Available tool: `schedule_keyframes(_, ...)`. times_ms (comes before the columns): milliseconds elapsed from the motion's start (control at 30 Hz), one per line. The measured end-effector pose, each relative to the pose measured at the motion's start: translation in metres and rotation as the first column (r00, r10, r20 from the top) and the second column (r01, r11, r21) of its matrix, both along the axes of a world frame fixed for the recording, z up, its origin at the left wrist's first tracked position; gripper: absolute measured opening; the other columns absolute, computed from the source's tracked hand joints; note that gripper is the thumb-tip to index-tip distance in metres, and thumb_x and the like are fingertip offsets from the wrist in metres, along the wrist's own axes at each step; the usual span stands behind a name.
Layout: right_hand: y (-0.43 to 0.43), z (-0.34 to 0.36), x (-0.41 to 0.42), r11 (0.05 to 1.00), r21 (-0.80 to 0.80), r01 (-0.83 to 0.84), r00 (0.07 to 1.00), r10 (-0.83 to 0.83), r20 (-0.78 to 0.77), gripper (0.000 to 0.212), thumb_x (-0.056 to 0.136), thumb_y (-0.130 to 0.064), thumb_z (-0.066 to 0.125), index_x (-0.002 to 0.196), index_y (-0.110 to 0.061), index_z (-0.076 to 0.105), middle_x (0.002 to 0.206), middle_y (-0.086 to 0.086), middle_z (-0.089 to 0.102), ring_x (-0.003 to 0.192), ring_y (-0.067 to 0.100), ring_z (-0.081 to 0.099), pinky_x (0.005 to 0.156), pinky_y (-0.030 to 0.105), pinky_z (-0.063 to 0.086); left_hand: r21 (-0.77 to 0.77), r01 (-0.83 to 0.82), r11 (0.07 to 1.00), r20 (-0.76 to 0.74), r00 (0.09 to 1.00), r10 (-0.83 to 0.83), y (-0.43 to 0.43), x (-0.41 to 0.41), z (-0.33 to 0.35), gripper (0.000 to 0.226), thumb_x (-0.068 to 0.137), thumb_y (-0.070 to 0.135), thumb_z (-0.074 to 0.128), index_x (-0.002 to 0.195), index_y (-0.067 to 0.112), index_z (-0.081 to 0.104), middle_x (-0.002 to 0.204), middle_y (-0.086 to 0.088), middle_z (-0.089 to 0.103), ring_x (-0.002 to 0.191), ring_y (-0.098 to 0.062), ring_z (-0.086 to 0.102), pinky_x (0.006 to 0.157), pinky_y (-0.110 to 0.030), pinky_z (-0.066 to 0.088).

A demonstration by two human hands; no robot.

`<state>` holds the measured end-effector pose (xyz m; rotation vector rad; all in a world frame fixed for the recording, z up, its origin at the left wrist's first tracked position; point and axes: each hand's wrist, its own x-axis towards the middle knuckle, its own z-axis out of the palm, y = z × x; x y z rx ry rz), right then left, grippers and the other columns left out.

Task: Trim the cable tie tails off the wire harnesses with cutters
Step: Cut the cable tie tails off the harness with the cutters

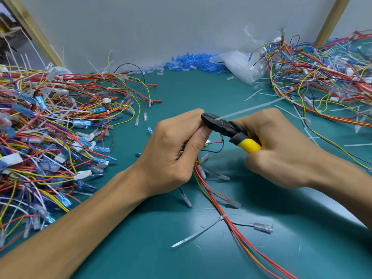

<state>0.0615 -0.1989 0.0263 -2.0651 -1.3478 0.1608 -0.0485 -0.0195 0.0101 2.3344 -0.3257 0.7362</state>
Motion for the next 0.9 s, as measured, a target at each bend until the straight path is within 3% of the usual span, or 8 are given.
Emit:
schedule_keyframes(133,0.003,-0.001,0.002,0.999,0.025,0.03,0.999,-0.031,0.038,0.02,0.057,-0.009,0.046,0.06,-0.023,0.032,0.063,0.005,0.022,0.061,0.015,0.016,0.051,0.031,0.012,-0.001,-0.014,1.0,0.008,1.0,0.014,0.0,0.0,0.0,0.034,0.105,0.005,0.041,0.075,-0.005,0.052,0.072,-0.009,0.044,0.064,-0.023,0.039,0.064,-0.028,0.032)
schedule_keyframes(267,0.003,-0.001,0.007,0.998,-0.017,0.06,0.99,-0.058,0.127,0.016,0.058,-0.015,0.046,0.069,-0.024,0.038,0.061,0.005,0.036,0.062,0.032,0.031,0.051,0.044,0.028,0.003,-0.011,1.0,0.0,1.0,0.011,-0.001,0.001,0.0,0.034,0.106,0.006,0.041,0.076,-0.006,0.053,0.072,-0.011,0.045,0.065,-0.024,0.04,0.064,-0.029,0.033)
schedule_keyframes(367,0.002,-0.002,0.009,0.998,-0.033,0.054,0.985,-0.048,0.167,0.019,0.057,-0.016,0.046,0.074,-0.02,0.039,0.066,0.004,0.039,0.066,0.036,0.036,0.055,0.053,0.034,-0.004,0.006,1.0,-0.009,1.0,-0.006,0.0,0.001,0.0,0.033,0.106,0.005,0.041,0.077,-0.002,0.054,0.073,-0.007,0.045,0.066,-0.021,0.04,0.066,-0.025,0.032)
schedule_keyframes(567,0.003,-0.002,0.005,0.997,-0.036,0.068,0.992,-0.063,0.107,0.015,0.052,-0.014,0.042,0.062,-0.012,0.031,0.062,0.014,0.024,0.062,0.02,0.016,0.052,0.046,0.017,-0.012,0.015,1.0,-0.011,1.0,-0.015,0.001,0.002,-0.002,0.034,0.105,0.005,0.042,0.074,-0.001,0.051,0.072,-0.006,0.041,0.064,-0.02,0.038,0.065,-0.024,0.03)
schedule_keyframes(700,0.002,-0.001,0.0,0.996,-0.041,0.08,0.994,-0.077,0.075,0.018,0.051,-0.015,0.041,0.059,-0.015,0.025,0.064,0.015,0.023,0.062,0.015,0.013,0.052,0.04,0.012,-0.011,0.01,1.0,0.013,1.0,-0.01,0.001,0.002,-0.003,0.035,0.105,0.005,0.042,0.072,-0.004,0.05,0.071,-0.008,0.041,0.064,-0.022,0.039,0.063,-0.027,0.031)
schedule_keyframes(767,0.001,0.0,-0.002,0.996,-0.041,0.085,0.995,-0.083,0.063,0.018,0.052,-0.015,0.041,0.059,-0.015,0.025,0.064,0.015,0.022,0.061,0.015,0.013,0.051,0.036,0.012,-0.01,0.011,1.0,0.025,1.0,-0.011,0.0,0.002,-0.003,0.035,0.105,0.006,0.042,0.072,-0.003,0.05,0.071,-0.008,0.042,0.063,-0.024,0.039,0.061,-0.031,0.031)
schedule_keyframes(900,0.004,-0.002,-0.001,0.996,-0.003,0.087,0.992,-0.087,0.093,0.012,0.054,-0.014,0.041,0.063,-0.009,0.034,0.065,0.017,0.025,0.066,0.027,0.018,0.053,0.043,0.015,-0.024,-0.006,1.0,0.048,0.999,0.007,0.001,0.002,-0.004,0.037,0.106,0.008,0.042,0.072,-0.005,0.05,0.07,-0.01,0.042,0.063,-0.029,0.041,0.058,-0.04,0.033)
